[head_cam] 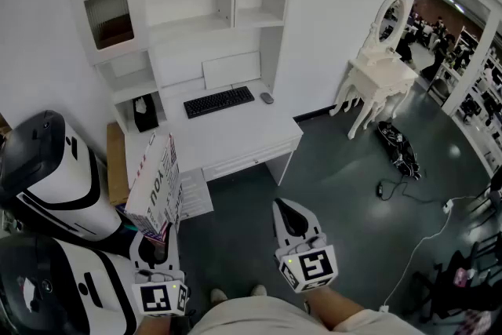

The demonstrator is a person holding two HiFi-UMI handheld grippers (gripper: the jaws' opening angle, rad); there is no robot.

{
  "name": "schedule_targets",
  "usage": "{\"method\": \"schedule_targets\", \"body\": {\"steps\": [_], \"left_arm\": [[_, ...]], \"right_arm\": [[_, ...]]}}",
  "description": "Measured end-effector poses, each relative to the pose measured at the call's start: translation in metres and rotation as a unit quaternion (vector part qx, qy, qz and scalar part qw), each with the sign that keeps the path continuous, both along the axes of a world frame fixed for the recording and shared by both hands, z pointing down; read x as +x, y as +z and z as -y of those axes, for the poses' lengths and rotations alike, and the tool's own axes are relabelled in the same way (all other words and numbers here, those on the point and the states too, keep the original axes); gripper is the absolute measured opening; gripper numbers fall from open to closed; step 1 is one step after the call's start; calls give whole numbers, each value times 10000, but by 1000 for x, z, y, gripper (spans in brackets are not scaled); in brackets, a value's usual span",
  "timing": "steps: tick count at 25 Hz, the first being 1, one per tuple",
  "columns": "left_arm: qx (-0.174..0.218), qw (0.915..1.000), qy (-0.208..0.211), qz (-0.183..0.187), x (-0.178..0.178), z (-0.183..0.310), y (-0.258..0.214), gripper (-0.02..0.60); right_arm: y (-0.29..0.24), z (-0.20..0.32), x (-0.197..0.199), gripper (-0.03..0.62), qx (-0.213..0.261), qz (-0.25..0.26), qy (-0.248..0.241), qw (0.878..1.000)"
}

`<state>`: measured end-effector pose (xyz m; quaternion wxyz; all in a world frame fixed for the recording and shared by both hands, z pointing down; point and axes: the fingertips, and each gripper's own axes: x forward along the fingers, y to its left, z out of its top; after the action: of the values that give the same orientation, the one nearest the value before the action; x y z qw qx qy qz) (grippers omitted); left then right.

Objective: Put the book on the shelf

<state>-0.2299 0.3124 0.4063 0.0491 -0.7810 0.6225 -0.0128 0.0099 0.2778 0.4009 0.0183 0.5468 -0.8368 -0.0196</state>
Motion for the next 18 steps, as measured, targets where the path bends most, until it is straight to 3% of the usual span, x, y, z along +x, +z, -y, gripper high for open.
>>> {"method": "schedule_targets", "body": {"steps": [18], "left_arm": [[48,10000,28,52,13,2,-3,152]], "right_arm": [[1,-5,11,3,37,79,-35,10000]]}}
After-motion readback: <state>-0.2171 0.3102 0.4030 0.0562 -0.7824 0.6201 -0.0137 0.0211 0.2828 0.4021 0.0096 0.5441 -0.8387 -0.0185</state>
